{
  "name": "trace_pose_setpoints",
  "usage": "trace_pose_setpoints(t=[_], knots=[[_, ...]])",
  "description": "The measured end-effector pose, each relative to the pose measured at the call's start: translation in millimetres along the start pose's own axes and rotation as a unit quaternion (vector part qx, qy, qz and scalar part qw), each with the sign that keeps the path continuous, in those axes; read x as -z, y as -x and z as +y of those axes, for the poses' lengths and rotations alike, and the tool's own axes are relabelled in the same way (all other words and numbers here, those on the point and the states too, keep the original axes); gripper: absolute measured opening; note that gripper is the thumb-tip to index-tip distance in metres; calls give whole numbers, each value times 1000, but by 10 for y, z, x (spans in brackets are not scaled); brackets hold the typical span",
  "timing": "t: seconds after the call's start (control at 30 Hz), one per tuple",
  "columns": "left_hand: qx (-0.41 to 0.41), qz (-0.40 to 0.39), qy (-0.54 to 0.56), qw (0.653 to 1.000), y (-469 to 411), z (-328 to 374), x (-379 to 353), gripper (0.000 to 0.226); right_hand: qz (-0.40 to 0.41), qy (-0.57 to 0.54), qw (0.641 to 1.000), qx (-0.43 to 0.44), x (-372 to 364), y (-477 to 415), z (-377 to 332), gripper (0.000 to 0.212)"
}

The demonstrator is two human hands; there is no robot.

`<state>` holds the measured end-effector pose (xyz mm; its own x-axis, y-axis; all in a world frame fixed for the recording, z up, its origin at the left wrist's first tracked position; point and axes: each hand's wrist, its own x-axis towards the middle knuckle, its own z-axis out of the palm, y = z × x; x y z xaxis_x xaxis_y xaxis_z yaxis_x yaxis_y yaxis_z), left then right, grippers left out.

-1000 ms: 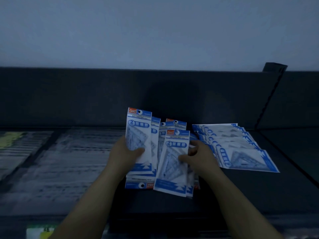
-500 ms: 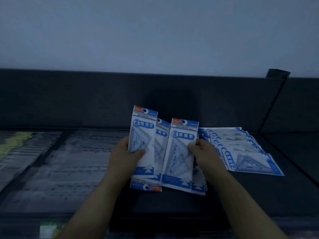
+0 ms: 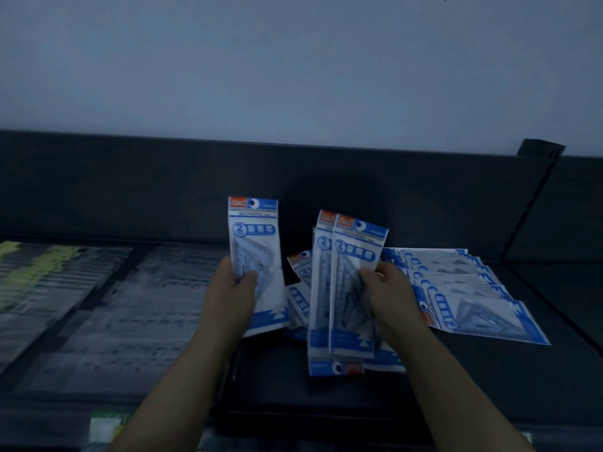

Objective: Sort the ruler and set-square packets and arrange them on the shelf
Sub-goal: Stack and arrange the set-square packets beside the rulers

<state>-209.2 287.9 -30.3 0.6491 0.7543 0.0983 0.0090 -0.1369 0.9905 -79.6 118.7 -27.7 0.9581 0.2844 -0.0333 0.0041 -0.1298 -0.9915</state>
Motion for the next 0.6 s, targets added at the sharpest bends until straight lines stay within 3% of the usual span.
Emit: trace_pose_setpoints(t=[0.17, 0.33, 0.6], knots=[[3, -29, 23, 999, 130, 73, -170, 24, 15, -5, 1000, 14, -10, -18, -49, 11], [21, -131, 57, 990, 287, 122, -467, 12, -1, -10, 1000, 22, -102, 30, -56, 8], [12, -107, 79, 991, 255, 98, -438, 17, 1, 29, 998, 56, 6, 59, -18, 14]])
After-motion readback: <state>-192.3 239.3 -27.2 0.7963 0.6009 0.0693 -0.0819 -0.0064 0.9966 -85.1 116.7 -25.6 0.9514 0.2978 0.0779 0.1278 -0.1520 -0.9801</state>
